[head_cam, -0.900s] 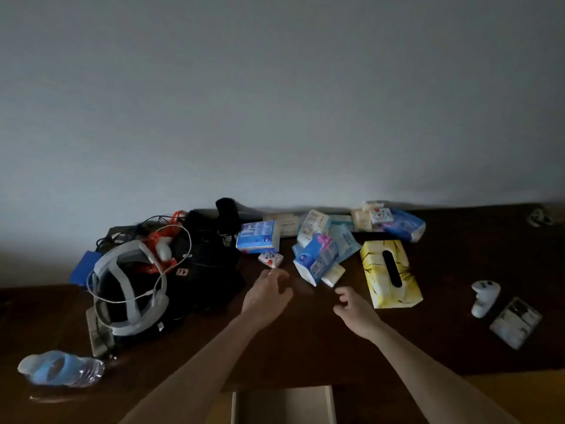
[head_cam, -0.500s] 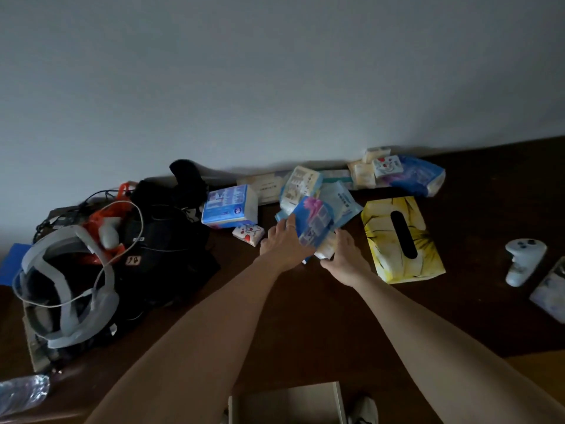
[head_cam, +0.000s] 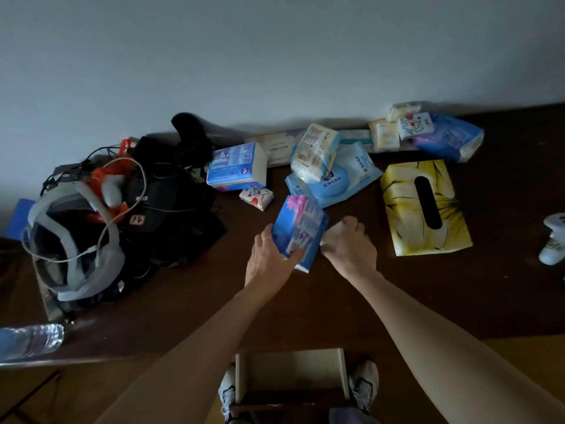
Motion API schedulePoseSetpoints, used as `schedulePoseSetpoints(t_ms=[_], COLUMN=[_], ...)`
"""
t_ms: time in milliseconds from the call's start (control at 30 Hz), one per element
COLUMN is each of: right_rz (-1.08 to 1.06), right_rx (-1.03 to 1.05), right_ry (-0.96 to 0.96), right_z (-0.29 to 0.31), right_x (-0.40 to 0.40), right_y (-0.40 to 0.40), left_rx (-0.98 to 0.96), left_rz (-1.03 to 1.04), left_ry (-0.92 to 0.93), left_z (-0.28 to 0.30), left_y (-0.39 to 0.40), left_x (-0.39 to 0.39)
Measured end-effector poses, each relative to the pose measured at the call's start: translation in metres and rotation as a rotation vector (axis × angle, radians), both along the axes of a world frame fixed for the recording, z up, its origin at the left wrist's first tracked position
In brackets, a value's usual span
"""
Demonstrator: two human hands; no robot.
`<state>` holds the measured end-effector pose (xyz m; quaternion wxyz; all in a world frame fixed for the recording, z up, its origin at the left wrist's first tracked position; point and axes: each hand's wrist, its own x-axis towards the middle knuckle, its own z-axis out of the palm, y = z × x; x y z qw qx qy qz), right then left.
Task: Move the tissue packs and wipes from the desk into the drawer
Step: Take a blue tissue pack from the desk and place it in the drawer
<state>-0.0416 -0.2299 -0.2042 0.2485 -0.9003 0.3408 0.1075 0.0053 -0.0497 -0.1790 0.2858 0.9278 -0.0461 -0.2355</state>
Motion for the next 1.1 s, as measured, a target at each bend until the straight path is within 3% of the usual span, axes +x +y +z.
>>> schedulePoseSetpoints(t_ms=[167, 267, 433, 567, 700, 800, 867, 967, 1033, 1100], right_rz=[-0.408, -0.707, -0.825, -0.894, -0.945, -0.851, -0.821, -0.78, -0.662, -0.574], right_rx=[0.492, 0.918, 1.477, 1.552, 1.487, 1.368, 1.291, 1.368, 1.437, 1.414], right_ry=[-0.081, -0.133, -0.246, -0.29, -0.1, -0.067, -0.08, -0.066, -0.019, -0.025], right_z=[0.011, 0.02, 0.041, 0.046, 0.037, 0.028, 0.017, 0.006, 0.003, 0.001], right_x=[-0.086, -0.126, -0.169, -0.192, -0.21, -0.227, -0.246, -0.275, -0.29, -0.301], right_y=[0.054, 0.09, 0.147, 0.174, 0.187, 0.182, 0.166, 0.14, 0.133, 0.136], left_rx=[-0.07, -0.091, -0.094, -0.148, -0.172, -0.124, -0.108, -0.285, -0.43, -0.542], left_rz=[0.044, -0.076, -0.391, -0.597, -0.81, -0.695, -0.416, 0.172, 0.43, 0.547], left_ry=[-0.15, -0.213, -0.467, -0.683, -0.743, -0.542, -0.312, 0.292, 0.664, 0.822], left_z=[0.014, 0.022, 0.029, 0.025, 0.018, 0.021, 0.021, 0.024, 0.02, 0.007], left_y=[0.073, 0.103, 0.136, 0.158, 0.174, 0.181, 0.183, 0.17, 0.158, 0.151], left_x=[-0.07, -0.105, -0.155, -0.188, -0.219, -0.252, -0.276, -0.288, -0.291, -0.301])
